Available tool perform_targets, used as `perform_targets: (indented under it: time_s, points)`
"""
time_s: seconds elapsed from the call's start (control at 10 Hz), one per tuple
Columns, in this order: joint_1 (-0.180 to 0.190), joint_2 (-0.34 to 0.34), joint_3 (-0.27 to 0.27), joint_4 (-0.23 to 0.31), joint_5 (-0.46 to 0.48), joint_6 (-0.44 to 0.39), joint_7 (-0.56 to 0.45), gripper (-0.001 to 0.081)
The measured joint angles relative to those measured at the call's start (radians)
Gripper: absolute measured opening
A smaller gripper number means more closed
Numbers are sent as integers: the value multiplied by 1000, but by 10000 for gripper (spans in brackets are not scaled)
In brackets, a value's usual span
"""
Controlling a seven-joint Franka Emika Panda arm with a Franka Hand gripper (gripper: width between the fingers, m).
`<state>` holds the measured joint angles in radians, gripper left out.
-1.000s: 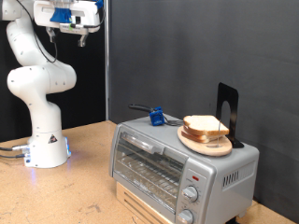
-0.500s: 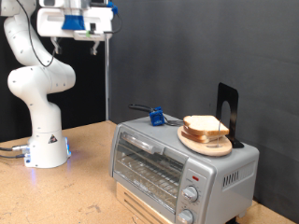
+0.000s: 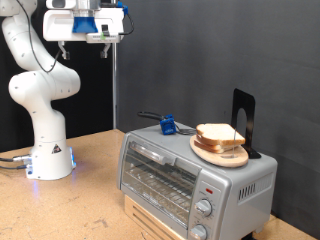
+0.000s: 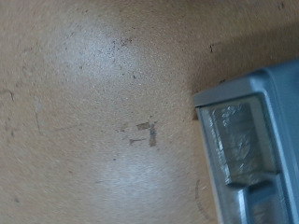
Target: Make a piece of toast with the oven
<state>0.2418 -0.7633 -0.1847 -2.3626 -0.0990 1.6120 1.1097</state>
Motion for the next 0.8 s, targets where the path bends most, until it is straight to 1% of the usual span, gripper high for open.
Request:
perform_targets:
  time_s: [0.1,0.2,0.3,0.4,0.5,0.6,0.7,0.8]
  points:
    - [26,26,-20,3,-12,30,-119,809]
    - [48,80,-33,29,-17,48,-208,809]
    - [41,74,-31,26,-13,43,-175,809]
    - [45,66,-35,24,5,39,-201,809]
    - [56,66,-47,19,35,59,-256,809]
    - [68,74,-58,-5,64,158,-290,809]
    - [74,93,-60,-41,76,254,-295,809]
    - [75,123,-59,-68,78,331,-288,809]
